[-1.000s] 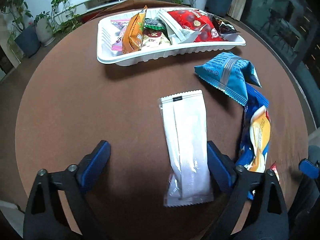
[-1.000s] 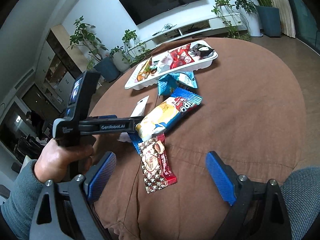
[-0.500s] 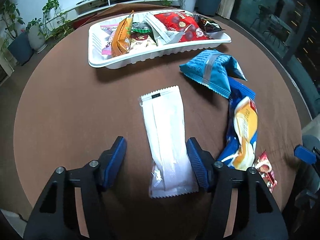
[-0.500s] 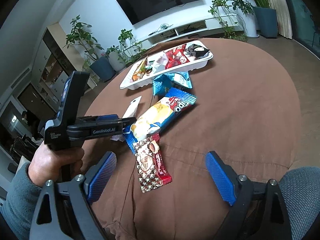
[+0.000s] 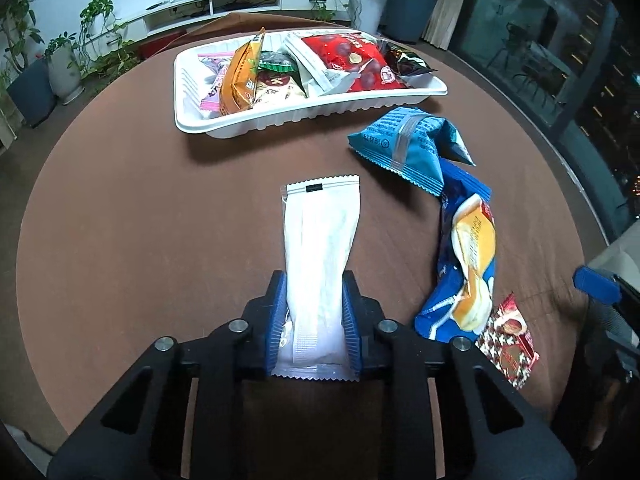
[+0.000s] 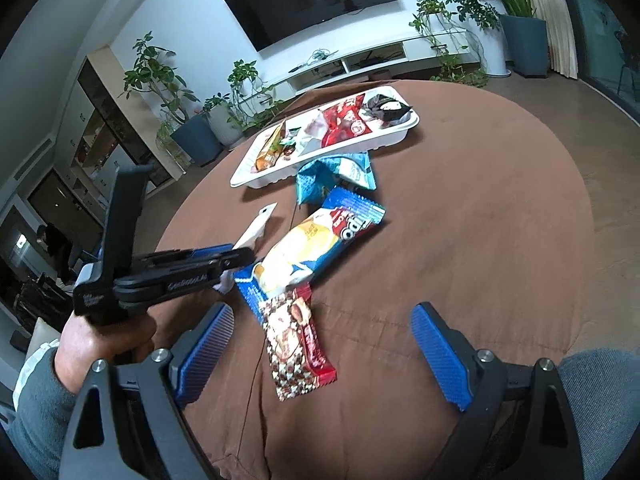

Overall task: Organize snacks
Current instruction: 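Grasp the white sachet with the left gripper while the right gripper grasps the blue-white cake packet, then carry the white sachet and cake packet over the tray and open both grippers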

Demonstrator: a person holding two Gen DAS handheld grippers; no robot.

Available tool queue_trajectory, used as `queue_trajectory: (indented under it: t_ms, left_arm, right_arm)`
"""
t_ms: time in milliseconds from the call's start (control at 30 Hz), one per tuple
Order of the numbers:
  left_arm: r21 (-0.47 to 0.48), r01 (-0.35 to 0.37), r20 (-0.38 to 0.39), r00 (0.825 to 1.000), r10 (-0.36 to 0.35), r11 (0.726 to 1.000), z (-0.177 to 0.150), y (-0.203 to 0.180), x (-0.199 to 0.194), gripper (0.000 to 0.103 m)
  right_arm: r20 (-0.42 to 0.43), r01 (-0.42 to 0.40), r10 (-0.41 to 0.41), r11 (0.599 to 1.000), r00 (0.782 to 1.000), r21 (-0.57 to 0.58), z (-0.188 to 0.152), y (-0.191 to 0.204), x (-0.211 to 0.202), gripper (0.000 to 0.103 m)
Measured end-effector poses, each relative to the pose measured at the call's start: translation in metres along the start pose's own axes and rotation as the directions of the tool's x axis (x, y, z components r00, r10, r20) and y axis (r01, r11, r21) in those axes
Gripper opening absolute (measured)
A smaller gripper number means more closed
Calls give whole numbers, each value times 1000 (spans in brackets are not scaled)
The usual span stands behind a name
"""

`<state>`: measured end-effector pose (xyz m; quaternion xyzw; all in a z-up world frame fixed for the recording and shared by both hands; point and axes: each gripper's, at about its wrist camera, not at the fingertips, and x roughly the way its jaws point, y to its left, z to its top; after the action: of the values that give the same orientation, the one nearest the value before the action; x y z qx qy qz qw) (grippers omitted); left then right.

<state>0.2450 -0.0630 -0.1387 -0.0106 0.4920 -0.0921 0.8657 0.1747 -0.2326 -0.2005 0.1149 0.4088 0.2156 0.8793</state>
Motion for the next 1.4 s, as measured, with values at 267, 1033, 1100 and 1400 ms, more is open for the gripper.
queue_trajectory:
  t_ms: [267,1033,1100,1400]
  left_arm:
    - [-25,28,19,999,-27,999,-27,8,-17,22]
    - [-75,64,60,996,-60,995,-58,22,-38,22]
    - [-75,63,61,996,-59,995,-59,21,-39,22]
    - [-73,65,60,996,-61,995,-58,20,-38,22]
  right_arm:
    - [-79,25,-24,1000,997,2,22,14,29,92]
    - [-204,164,-206,964,957,-207,43,55,111,64]
    - [-198,173,-218,960,956,-222,42,54,108,58]
    - [-211,137,-176,972,961,-191,43,45,103,31]
